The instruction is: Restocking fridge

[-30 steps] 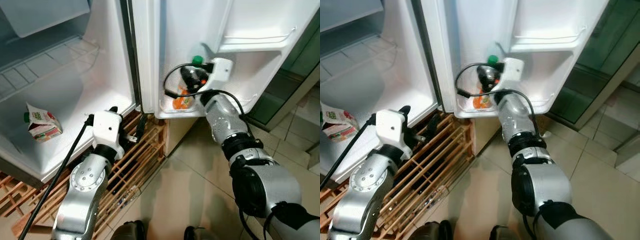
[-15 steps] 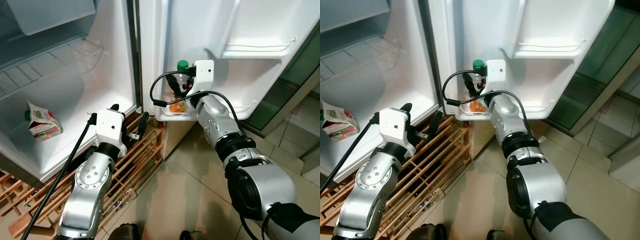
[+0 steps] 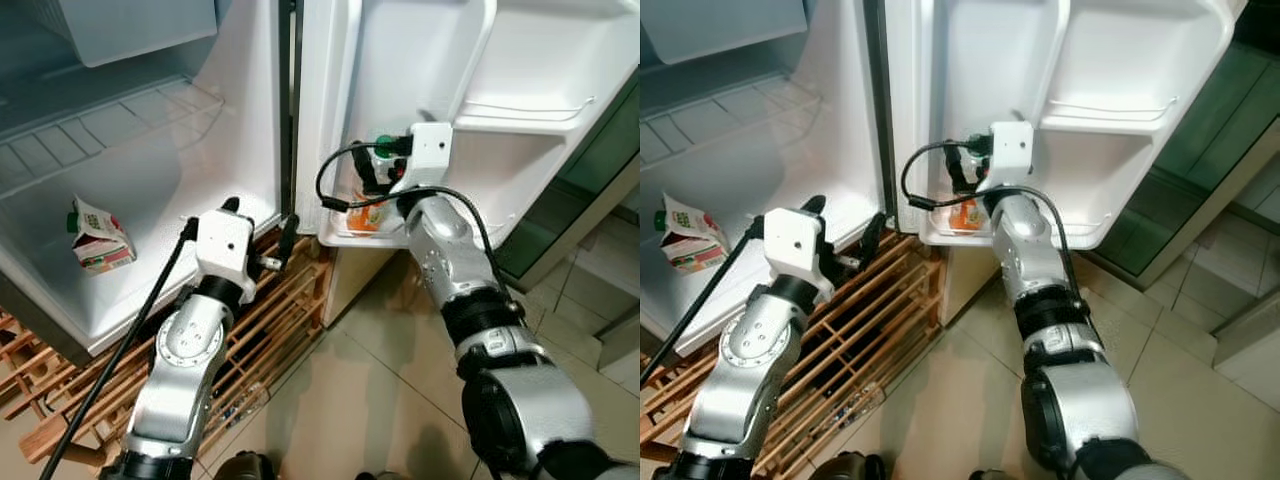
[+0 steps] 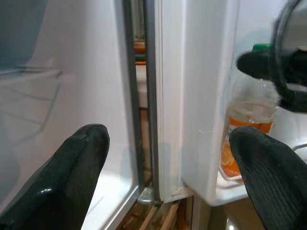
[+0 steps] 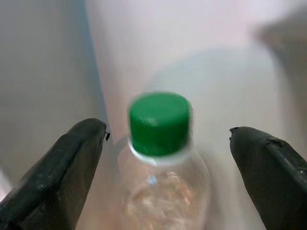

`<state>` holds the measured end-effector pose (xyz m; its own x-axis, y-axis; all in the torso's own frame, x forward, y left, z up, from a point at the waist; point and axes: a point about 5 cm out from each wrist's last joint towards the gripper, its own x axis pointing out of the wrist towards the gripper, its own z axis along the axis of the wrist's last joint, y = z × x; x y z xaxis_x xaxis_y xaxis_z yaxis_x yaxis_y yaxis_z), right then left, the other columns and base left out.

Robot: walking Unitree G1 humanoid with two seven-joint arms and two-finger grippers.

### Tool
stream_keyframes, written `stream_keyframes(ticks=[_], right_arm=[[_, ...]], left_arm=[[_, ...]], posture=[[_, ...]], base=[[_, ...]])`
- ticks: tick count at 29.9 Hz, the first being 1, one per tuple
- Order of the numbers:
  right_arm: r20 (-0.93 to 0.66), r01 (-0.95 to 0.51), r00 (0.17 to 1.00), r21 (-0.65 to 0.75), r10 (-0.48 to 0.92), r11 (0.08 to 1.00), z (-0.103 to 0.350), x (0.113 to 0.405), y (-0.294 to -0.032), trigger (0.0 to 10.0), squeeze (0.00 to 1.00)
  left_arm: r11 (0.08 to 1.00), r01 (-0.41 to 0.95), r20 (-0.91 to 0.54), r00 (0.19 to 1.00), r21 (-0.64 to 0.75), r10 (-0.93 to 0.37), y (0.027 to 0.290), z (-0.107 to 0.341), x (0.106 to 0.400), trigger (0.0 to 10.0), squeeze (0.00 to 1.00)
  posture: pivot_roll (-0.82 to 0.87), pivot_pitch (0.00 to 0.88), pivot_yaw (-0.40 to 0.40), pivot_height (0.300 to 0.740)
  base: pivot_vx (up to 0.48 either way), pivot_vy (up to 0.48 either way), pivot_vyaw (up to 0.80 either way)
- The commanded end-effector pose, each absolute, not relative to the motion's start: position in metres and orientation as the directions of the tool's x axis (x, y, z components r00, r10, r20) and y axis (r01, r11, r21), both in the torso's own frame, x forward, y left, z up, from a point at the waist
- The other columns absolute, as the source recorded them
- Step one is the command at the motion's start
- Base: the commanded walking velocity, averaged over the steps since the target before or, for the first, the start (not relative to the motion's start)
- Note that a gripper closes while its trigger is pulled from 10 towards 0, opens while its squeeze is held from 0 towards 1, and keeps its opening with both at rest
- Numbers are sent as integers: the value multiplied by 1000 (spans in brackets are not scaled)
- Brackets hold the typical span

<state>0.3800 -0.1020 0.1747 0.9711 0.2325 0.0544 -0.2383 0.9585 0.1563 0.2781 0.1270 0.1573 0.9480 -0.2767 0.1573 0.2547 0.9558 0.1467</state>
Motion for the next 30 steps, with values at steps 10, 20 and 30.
stream_keyframes(ticks=[10,20,30], right_arm=[[-10,-203,978,180,208,963,153,323,-120,10000,1000],[-39,-188,982,-93,185,978,86,268,-180,10000,0],[-98,-120,989,-105,110,987,75,258,-192,10000,0]], left_arm=[[962,257,163,949,90,-269,120,154,286,10000,0],[981,191,173,968,-31,-183,140,153,270,10000,0],[994,101,80,992,-49,-97,152,130,266,10000,0]], posture=[[-31,0,-56,740],[-54,0,-50,740],[-51,0,-49,740]], base=[[0,0,0],[0,-127,0],[0,-480,319]])
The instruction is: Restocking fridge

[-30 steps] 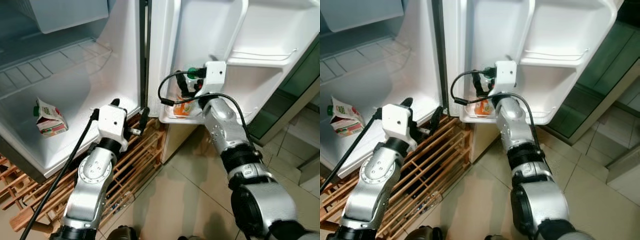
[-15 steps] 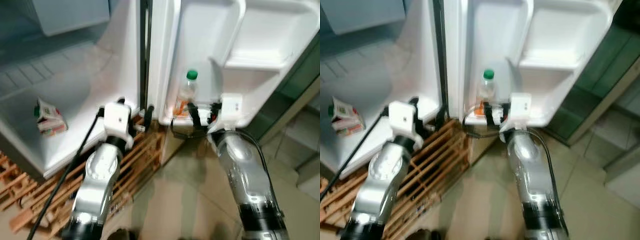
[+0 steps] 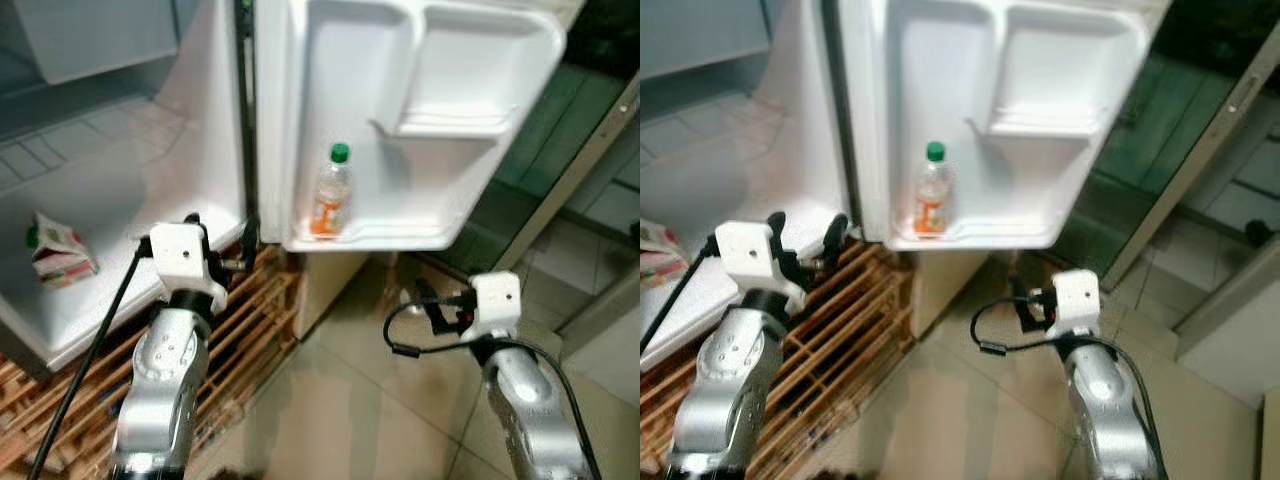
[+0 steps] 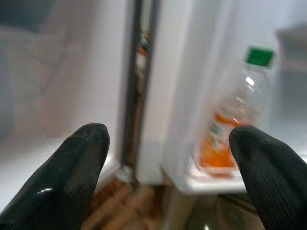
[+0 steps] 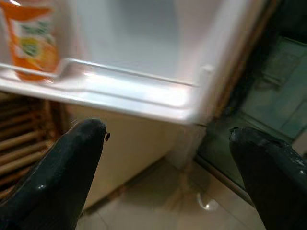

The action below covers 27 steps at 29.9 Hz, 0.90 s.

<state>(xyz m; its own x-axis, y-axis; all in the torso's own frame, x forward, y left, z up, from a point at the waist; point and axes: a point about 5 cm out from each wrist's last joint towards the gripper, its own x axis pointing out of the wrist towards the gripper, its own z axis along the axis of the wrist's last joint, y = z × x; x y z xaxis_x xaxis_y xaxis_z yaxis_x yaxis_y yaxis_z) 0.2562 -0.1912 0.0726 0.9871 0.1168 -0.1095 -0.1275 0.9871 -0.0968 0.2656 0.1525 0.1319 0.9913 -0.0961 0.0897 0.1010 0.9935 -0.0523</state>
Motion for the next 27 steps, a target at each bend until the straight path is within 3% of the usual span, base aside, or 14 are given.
stream_keyframes(ticks=[1,7,13,18,27], right_arm=[[-98,-120,989,-105,110,987,75,258,-192,10000,0],[-62,-140,989,-110,134,984,74,261,-188,10000,0],[10,-208,977,-203,214,957,91,267,-177,10000,0],[74,-159,982,-160,173,974,105,286,-178,10000,0],[43,-187,981,-79,191,979,95,283,-166,10000,0]], left_arm=[[994,101,80,992,-49,-97,152,130,266,10000,0],[997,52,45,998,-64,-49,157,127,272,10000,0],[997,76,44,996,-14,-76,153,125,274,10000,0],[993,118,58,991,8,-119,148,127,281,10000,0],[993,119,43,992,23,-120,146,123,280,10000,0]], posture=[[-51,0,-49,740],[-55,0,-46,740],[-54,0,-37,740],[-54,0,-27,740],[-51,0,-25,740]], base=[[0,-480,794],[0,-480,784],[0,-480,781],[0,-480,770],[0,-474,753]])
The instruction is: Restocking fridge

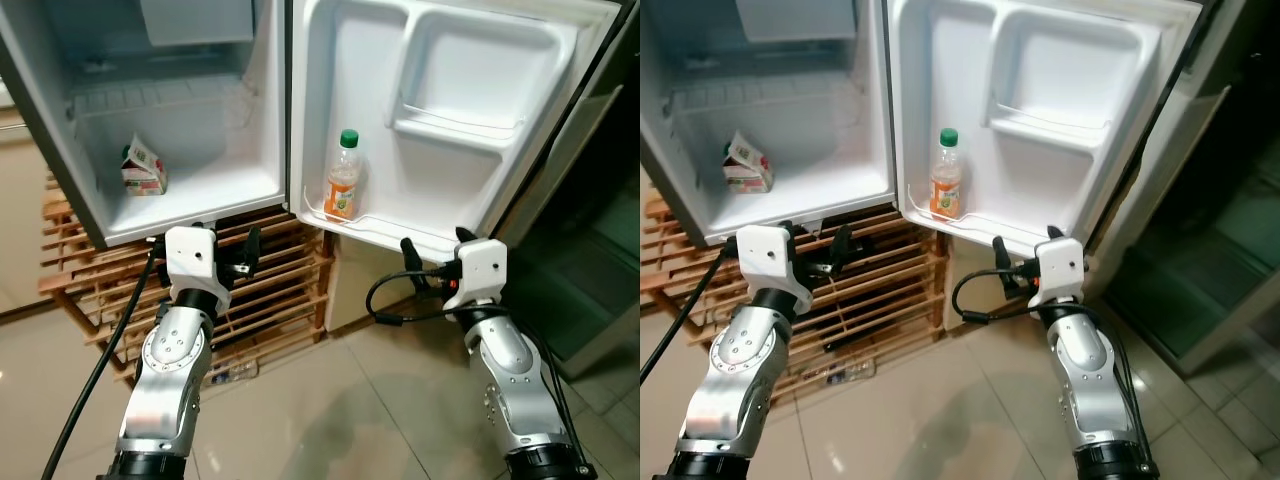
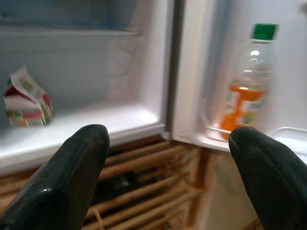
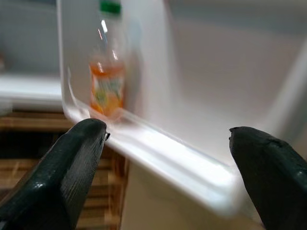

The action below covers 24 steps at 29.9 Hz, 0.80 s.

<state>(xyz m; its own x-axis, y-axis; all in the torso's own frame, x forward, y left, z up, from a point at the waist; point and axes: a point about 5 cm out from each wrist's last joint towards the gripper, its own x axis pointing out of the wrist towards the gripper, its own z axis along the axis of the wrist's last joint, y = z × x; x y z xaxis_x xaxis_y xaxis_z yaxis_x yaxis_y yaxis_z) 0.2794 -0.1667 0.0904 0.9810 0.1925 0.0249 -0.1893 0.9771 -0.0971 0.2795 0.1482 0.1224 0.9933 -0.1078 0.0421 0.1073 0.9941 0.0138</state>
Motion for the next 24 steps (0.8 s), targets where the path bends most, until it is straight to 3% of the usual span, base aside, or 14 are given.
stream_keyframes(ticks=[1,16,24], right_arm=[[41,-190,980,-78,194,979,95,283,-165,10000,0],[-8,-203,979,-93,203,975,79,269,-173,10000,0],[-32,-163,986,-107,161,981,74,271,-183,10000,0]], left_arm=[[992,122,44,992,23,-122,145,123,280,10000,0],[988,156,58,986,20,-157,138,124,282,10000,0],[989,147,50,988,17,-147,139,123,285,10000,0]], posture=[[-52,0,-24,740],[-71,0,-17,740],[-72,0,-14,740]], base=[[0,-472,738],[0,-472,730],[427,-97,729]])
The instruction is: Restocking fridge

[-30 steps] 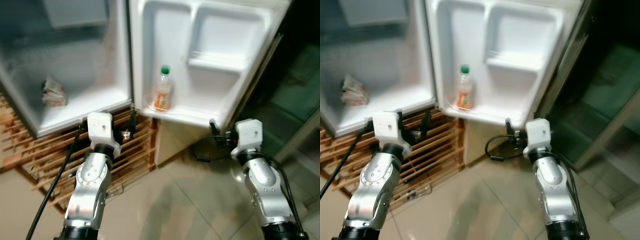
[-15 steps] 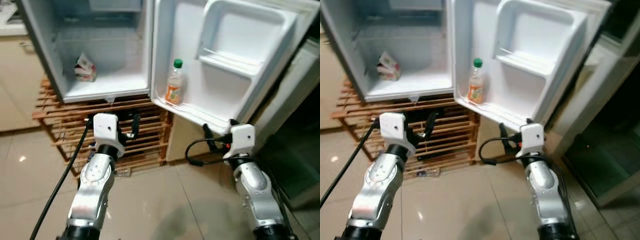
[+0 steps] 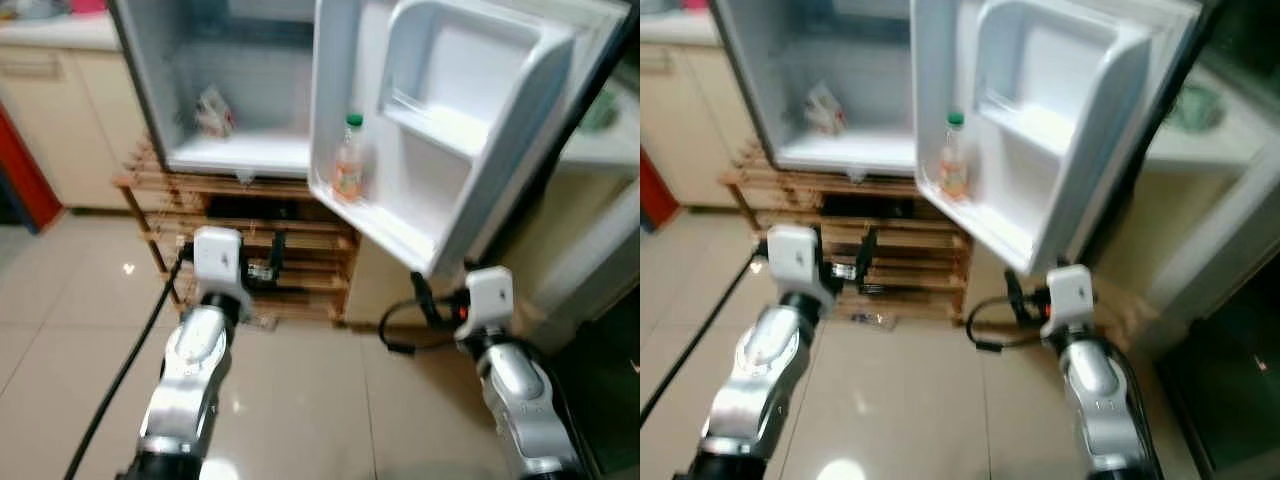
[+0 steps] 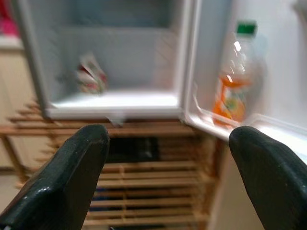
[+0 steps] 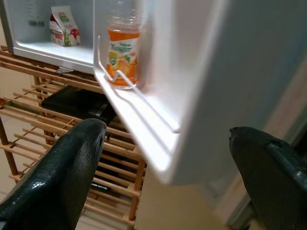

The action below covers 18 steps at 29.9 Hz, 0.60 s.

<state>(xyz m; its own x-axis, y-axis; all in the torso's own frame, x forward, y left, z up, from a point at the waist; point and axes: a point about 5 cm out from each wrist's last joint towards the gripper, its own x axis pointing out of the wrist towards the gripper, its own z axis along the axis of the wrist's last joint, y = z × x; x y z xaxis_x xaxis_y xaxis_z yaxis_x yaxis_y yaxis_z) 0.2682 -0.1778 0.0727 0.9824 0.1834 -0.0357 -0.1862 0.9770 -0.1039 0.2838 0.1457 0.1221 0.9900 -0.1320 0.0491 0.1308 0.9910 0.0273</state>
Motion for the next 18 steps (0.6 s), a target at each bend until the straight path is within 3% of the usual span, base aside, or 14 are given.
stream_keyframes(ticks=[1,6,9,11,18], right_arm=[[-36,-147,989,-105,144,984,74,273,-186,10000,0],[-77,1,997,-162,-13,987,73,293,-206,10000,0],[-100,115,984,-264,-146,958,77,305,-225,10000,0],[-110,164,974,-259,-198,952,84,312,-235,10000,0],[-56,-45,998,-155,37,987,94,313,-206,10000,0]], left_arm=[[989,146,50,988,17,-147,140,123,285,10000,0],[991,132,44,990,13,-132,141,121,286,10000,0],[990,138,48,989,12,-138,141,121,287,10000,0],[990,140,53,989,14,-140,142,122,288,10000,0],[991,131,51,990,18,-131,146,121,285,10000,0]], posture=[[-71,0,-15,740],[-65,0,-12,740],[-56,0,-13,740],[-54,0,-14,740],[-38,0,-21,740]], base=[[480,0,725],[430,0,0],[0,0,0],[0,0,0],[0,0,0]])
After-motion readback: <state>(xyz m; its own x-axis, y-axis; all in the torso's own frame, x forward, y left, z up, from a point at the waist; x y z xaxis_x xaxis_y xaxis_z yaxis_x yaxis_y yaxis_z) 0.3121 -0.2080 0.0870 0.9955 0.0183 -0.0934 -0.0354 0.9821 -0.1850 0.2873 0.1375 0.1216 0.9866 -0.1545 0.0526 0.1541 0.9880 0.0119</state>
